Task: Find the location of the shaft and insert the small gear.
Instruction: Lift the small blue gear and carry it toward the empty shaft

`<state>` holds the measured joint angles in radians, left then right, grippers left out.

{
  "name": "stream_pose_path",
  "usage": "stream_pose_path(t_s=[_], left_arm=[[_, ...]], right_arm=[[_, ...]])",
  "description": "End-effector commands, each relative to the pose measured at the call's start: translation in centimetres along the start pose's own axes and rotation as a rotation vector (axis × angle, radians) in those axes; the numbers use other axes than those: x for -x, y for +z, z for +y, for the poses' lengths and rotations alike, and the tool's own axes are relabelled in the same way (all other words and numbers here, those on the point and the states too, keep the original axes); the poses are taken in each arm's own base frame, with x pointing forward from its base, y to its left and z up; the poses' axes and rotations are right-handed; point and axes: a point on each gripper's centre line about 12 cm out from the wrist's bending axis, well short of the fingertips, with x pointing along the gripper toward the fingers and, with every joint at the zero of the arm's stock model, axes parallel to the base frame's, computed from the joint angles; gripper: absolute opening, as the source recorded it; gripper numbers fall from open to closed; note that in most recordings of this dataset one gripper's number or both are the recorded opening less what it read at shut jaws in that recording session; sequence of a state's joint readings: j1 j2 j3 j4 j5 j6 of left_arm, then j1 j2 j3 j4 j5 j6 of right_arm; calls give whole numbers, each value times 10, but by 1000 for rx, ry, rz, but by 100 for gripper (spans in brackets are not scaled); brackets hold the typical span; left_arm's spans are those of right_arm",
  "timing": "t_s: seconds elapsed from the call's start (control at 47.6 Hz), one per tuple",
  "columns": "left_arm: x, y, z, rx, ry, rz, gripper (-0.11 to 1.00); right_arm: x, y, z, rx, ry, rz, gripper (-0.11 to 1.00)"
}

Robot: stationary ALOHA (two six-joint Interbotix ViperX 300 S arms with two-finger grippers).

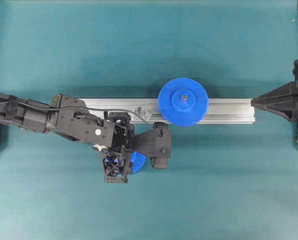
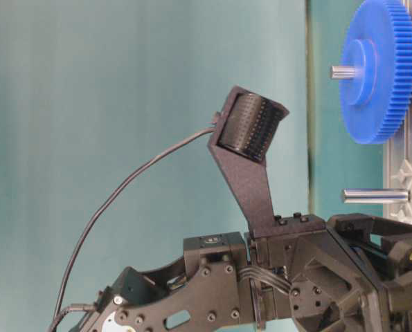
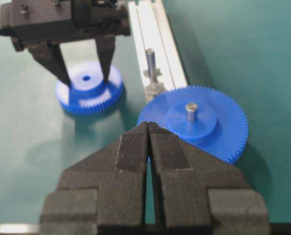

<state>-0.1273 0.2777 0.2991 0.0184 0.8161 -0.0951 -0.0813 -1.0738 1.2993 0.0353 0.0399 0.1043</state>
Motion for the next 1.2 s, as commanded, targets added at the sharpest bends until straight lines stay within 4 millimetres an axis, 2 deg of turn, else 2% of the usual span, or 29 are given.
stream_pose_path(t_s=[0.0,0.546,1.177], left_arm=[[2,-2,2,2,3,11,64],[12,12,1,4,-4,-64,64],[70,35,0,-3,-13,-196,64]], right_arm=[[-1,4,0,-10,0,-8,0],[-1,4,0,-10,0,-9,0],[0,4,0,-10,-2,-11,1]])
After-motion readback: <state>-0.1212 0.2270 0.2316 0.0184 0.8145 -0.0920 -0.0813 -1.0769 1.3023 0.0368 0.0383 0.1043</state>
